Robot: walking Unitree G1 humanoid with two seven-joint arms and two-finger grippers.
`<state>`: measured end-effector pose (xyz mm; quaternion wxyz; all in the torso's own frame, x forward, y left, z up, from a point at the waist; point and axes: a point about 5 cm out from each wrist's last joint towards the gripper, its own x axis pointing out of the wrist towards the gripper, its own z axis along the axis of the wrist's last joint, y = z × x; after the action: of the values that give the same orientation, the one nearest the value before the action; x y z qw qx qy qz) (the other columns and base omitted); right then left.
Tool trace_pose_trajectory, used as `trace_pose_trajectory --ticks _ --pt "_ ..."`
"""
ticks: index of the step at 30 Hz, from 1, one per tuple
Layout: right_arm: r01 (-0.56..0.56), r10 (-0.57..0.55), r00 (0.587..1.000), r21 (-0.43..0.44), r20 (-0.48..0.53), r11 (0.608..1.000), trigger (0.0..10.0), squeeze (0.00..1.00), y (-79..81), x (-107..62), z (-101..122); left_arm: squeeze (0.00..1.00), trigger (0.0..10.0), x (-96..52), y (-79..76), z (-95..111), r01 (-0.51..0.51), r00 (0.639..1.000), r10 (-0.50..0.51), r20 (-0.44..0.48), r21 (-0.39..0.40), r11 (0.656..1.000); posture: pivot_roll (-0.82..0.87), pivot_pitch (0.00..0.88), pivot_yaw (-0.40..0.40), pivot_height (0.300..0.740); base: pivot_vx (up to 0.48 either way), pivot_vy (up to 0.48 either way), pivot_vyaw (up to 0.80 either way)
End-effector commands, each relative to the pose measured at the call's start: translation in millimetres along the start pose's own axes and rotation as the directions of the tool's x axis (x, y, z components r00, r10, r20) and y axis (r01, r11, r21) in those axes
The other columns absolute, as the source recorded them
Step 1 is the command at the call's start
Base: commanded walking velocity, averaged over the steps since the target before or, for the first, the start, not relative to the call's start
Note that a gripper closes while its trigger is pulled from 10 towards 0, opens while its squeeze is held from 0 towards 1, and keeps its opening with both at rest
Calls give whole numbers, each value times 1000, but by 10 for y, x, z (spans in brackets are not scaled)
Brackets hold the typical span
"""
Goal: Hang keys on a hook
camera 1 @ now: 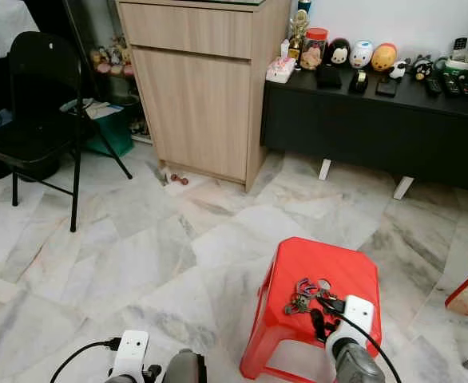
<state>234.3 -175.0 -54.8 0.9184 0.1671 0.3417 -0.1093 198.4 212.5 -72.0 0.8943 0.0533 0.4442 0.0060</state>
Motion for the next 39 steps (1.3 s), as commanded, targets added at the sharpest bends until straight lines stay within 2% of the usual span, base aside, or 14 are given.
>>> trace_pose_trajectory --ticks 1,6,10,17,39 --pt "18 -18 1000 18 -18 1000 10000 0 -25 -6 -31 0 10000 3 -3 21 -1 1000 1 8 4 1000 79 29 -20 648 0 0 -419" --pt "10 -10 1000 5 -13 1000 10000 0 -35 -6 -19 0 10000 3 -9 18 0 1000 0 8 6 1000 77 30 -21 648 0 0 -638" --pt "-8 8 1000 3 -4 1000 10000 0 -40 -6 -4 0 10000 3 -9 16 -1 1000 1 7 5 1000 79 31 -21 648 0 0 0" --pt "-49 49 999 -9 -16 999 10000 0 55 -15 -68 0 10000 3 -5 16 -3 1000 3 8 2 1000 80 30 -21 648 0 0 0" --pt "-73 72 997 -14 -36 997 10000 0 135 -40 -174 0 10000 3 -1 28 -5 1000 5 18 4 1000 80 31 -21 648 233 0 0"
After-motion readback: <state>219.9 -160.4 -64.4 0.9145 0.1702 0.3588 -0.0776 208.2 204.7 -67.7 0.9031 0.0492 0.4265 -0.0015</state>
